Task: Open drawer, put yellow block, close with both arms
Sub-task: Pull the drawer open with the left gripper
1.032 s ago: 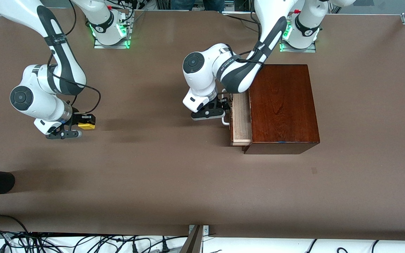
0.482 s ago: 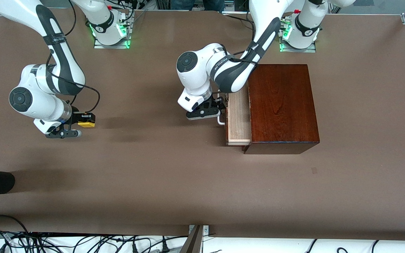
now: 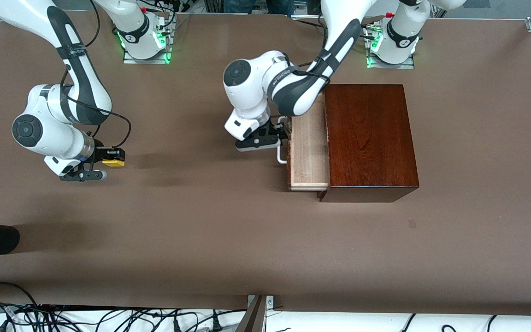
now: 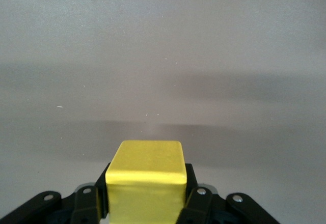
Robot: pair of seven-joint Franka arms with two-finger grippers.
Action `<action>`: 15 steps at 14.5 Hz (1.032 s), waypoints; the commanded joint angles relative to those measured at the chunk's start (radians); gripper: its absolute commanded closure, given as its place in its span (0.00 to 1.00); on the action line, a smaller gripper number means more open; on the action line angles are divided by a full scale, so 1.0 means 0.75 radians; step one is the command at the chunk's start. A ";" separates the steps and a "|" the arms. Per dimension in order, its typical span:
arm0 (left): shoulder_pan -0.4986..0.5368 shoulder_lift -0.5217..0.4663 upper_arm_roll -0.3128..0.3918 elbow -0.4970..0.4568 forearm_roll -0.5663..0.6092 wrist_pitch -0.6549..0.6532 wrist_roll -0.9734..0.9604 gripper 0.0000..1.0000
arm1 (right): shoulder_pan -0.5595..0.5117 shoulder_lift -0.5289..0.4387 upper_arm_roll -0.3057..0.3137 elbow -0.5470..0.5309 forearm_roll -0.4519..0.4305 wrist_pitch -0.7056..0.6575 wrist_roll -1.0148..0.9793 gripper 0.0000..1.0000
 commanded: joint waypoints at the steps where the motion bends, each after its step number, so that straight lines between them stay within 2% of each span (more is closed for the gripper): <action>1: -0.059 0.059 -0.028 0.121 -0.072 0.038 -0.051 0.00 | -0.003 -0.029 0.005 0.002 0.002 -0.037 0.020 1.00; 8: -0.034 0.005 -0.028 0.113 -0.076 0.012 -0.004 0.00 | -0.003 -0.029 0.001 0.010 0.002 -0.037 0.005 1.00; 12: 0.004 -0.124 -0.028 0.111 -0.185 -0.158 0.084 0.00 | -0.001 -0.029 0.007 0.016 0.000 -0.037 0.014 1.00; 15: 0.094 -0.237 -0.028 0.103 -0.260 -0.311 0.208 0.00 | -0.001 -0.035 0.009 0.018 0.002 -0.037 0.014 1.00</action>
